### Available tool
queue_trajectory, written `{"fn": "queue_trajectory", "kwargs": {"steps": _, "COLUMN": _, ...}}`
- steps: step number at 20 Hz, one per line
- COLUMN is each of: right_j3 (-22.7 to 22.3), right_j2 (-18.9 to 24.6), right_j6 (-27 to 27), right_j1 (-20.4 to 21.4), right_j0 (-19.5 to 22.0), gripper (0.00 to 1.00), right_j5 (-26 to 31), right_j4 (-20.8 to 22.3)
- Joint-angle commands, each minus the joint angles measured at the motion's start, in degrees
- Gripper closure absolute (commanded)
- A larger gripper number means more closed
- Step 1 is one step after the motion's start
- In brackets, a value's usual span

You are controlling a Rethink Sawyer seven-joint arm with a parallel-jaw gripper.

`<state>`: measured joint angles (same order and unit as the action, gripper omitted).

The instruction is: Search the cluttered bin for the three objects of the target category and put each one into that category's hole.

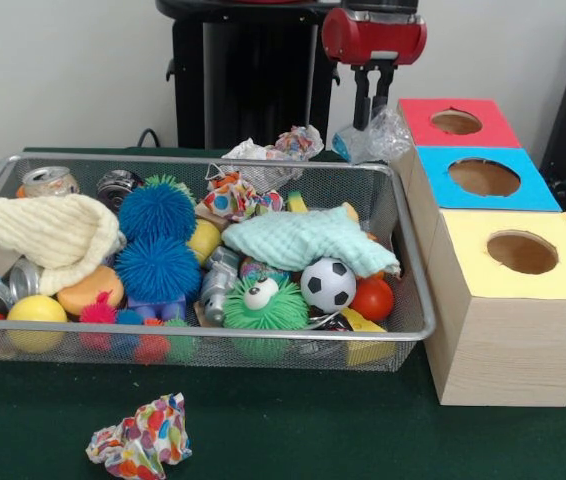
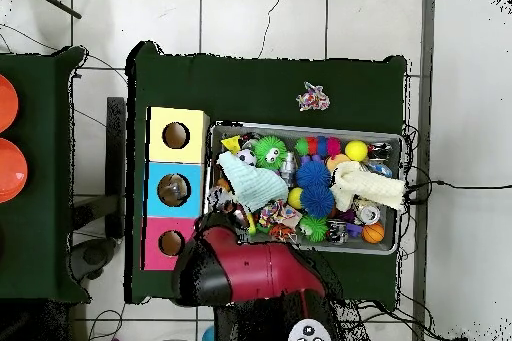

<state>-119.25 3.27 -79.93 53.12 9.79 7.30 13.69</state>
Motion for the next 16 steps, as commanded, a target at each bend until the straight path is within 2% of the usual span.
{"fn": "queue_trajectory", "kwargs": {"steps": 1, "right_j3": -3.5, "right_j2": 4.7, "right_j6": -9.1, "right_j1": 2.1, "right_j0": 0.9, "gripper": 1.0, "right_j5": 4.9, "right_j4": -2.3}}
{"fn": "queue_trajectory", "kwargs": {"steps": 16, "right_j3": -3.7, "right_j2": 3.3, "right_j6": -9.4, "right_j1": 5.5, "right_j0": -1.9, "gripper": 1.0, "right_j5": 9.2, "right_j4": -5.3}}
